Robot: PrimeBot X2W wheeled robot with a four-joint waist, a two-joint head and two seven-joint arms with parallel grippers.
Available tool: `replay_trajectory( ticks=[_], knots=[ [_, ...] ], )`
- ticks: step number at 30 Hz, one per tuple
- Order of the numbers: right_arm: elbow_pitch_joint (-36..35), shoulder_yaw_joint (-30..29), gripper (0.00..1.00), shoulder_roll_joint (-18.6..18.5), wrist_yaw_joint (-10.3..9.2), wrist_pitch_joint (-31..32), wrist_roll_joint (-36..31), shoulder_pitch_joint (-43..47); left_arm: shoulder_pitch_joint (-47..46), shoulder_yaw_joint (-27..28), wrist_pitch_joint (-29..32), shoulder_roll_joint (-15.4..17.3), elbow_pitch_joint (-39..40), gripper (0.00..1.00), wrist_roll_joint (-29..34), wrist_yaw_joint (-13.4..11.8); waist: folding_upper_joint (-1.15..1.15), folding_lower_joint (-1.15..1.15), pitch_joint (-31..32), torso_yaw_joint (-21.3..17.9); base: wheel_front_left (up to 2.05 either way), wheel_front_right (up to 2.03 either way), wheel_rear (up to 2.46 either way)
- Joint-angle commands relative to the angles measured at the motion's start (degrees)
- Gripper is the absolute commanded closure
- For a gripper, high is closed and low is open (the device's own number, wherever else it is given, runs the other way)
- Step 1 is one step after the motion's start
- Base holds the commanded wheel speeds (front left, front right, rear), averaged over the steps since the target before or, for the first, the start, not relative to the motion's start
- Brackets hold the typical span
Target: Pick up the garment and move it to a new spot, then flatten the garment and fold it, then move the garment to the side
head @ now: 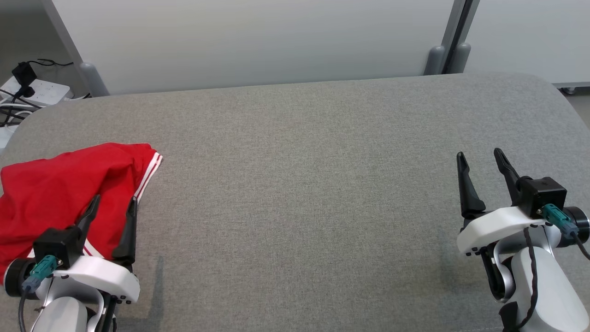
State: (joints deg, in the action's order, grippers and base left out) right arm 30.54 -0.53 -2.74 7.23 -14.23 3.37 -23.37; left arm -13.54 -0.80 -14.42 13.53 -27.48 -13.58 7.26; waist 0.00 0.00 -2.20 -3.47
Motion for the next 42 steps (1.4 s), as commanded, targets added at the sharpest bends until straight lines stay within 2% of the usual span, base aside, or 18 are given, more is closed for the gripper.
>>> replay_trajectory(
  ticks=[1,7,12,19,28,35,40,42],
  knots=[
    [-1.2,1.2,0.0,-0.1,0.25,-0.8,-0.3,-2.6,-3.5,2.3,-0.6,1.5,1.0,0.0,0.6,0.2,0.0,0.0,0.0,0.0,0.0,0.0,0.0],
    [-1.3,1.7,0.0,-0.1,0.25,-0.8,-0.2,-2.6,-3.6,2.6,-0.6,1.4,0.4,0.0,0.7,0.2,0.0,0.0,0.0,0.7,0.0,0.0,0.0],
    [-1.7,3.3,0.0,-0.1,0.25,-0.8,0.3,-2.6,-3.8,2.5,-0.6,1.6,0.0,0.0,0.3,0.2,0.0,0.0,-0.2,3.4,0.0,0.0,0.0],
    [-0.8,7.2,0.0,-0.1,0.25,-0.8,1.5,-3.8,-3.7,2.7,-0.6,2.0,-1.2,0.0,-1.1,0.2,0.0,0.0,0.0,11.8,0.0,0.0,0.0],
    [1.7,10.0,0.0,-0.1,0.25,-0.8,3.3,-5.4,-3.7,0.1,-0.6,2.8,-3.6,0.0,-5.6,0.2,0.0,0.0,-0.2,23.6,0.0,0.0,0.0],
    [2.5,10.9,0.0,-0.1,0.25,-0.8,3.7,-5.7,-4.0,-1.0,-0.6,3.8,-4.1,0.0,-7.2,0.2,0.0,0.0,-0.8,25.6,0.0,0.0,0.0],
    [2.1,12.4,0.0,-0.1,0.25,-0.8,3.8,-6.1,-5.5,-3.2,-0.6,5.8,-4.2,0.0,-11.0,0.2,0.0,0.0,-2.6,23.5,0.0,0.0,0.0],
    [1.1,12.9,0.0,-0.1,0.25,-0.8,3.3,-6.1,-7.3,-5.2,-0.6,8.3,-4.3,0.0,-14.8,0.2,0.0,0.0,-4.3,21.4,0.0,0.0,0.0]
  ],
)
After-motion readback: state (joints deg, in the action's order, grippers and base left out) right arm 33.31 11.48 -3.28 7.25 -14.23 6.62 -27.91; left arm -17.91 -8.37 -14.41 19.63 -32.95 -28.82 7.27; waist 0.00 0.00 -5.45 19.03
